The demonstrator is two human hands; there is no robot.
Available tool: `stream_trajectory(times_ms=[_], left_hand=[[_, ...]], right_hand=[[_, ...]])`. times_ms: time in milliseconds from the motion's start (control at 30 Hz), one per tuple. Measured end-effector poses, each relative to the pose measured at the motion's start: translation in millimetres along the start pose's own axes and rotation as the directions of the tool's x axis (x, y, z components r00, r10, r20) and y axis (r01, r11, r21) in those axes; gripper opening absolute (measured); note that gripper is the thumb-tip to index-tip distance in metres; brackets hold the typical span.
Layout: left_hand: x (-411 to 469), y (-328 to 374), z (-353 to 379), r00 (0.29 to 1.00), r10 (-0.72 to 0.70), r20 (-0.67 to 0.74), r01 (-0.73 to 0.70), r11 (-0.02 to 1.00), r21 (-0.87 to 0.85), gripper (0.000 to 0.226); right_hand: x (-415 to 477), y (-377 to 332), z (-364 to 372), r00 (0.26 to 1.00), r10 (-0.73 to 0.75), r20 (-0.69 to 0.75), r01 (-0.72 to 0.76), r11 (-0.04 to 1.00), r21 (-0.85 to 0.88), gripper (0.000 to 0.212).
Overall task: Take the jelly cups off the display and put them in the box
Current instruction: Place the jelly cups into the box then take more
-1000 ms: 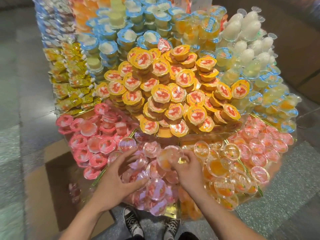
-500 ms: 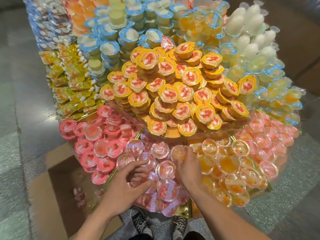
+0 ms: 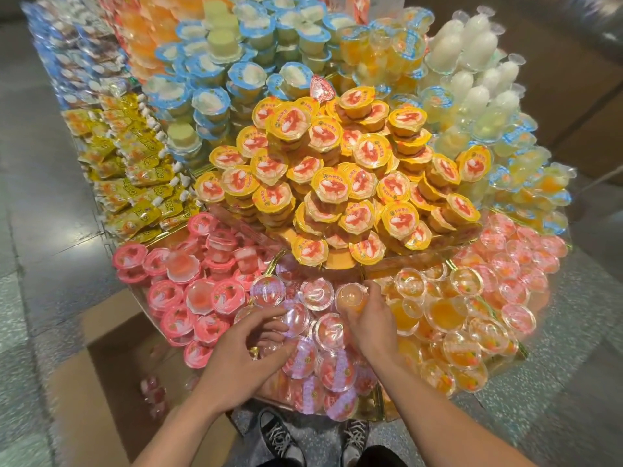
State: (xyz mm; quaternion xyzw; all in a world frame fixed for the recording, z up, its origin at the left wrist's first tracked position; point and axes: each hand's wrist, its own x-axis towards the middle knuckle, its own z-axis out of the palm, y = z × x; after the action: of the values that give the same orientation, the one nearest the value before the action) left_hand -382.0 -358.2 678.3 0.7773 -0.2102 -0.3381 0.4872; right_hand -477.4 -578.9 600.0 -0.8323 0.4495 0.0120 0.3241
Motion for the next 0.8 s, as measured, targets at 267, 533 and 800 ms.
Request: stream_trajectory(times_ms=[267,533,800], left_hand=[[6,0,-9,0.998,0.053,0.038,-0.054,0.998,0.021,0.049],[5,1,-20,0.993,0.097,0.062,-0.099,0.994,0.036,0.055],[12,-4,-46,0.988,0.123,0.093,-0.153,0.867,0.475,0.08]], right_hand=[[-7,-9,-13,0.997,-0.077,0.008,0.077,0.99,-0.115,0.072],[-18,-20,-22,0.995,-0.065,0.071,0.082,0.96,-0.269,0.088],[-42,-48,-41,0.943,-0.328,0.064,0.329,0.883,-0.333,0.082]])
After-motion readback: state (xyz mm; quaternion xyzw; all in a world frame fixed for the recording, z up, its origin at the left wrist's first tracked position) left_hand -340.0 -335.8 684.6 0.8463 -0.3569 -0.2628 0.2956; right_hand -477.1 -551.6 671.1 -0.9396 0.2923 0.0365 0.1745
